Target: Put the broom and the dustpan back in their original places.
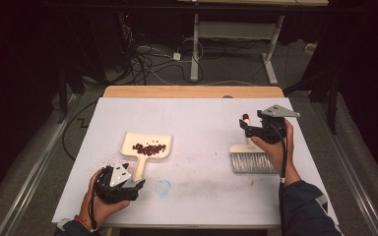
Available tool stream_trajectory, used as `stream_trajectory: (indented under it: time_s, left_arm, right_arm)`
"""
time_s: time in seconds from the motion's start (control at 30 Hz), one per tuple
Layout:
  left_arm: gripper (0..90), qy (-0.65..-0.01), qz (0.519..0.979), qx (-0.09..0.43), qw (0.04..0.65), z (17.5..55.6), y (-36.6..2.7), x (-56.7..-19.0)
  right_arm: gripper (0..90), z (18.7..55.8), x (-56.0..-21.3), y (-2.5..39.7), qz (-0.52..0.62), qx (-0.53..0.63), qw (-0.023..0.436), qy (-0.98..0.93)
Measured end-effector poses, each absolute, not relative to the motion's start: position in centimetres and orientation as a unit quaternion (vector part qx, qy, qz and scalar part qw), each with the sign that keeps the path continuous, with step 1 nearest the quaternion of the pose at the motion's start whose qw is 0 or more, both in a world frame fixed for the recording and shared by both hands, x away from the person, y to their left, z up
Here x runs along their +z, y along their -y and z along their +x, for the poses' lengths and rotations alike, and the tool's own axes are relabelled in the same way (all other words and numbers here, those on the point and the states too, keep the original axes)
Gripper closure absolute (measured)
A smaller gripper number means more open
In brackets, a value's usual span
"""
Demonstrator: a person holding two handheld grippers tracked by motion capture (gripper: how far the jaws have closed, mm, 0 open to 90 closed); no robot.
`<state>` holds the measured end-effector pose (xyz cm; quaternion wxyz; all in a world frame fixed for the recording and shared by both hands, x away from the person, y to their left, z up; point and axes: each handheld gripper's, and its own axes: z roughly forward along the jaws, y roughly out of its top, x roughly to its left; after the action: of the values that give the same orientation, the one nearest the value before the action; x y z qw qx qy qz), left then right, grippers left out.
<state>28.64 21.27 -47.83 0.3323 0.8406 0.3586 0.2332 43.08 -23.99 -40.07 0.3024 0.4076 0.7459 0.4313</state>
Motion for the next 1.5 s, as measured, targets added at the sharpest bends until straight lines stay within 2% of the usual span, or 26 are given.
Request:
stream_trajectory:
  time_s: [0.2, 0.8, 1.5]
  left_arm:
    - [21.8, -0.359, 0.84, 0.235, 0.331, 28.6, -21.2, -47.8]
    - [20.3, -0.356, 0.841, 0.238, 0.33, 28.6, -21.2, -47.7]
    - [20.3, -0.349, 0.847, 0.235, 0.324, 28.6, -20.8, -47.9]
  right_arm:
    - [19.0, 42.3, -39.4, 23.8, 0.397, 0.446, 0.303, -0.743]
    - [19.8, 39.3, -37.8, 23.6, 0.366, 0.451, 0.314, -0.751]
    - [20.0, 35.3, -37.8, 23.9, 0.318, 0.449, 0.333, -0.766]
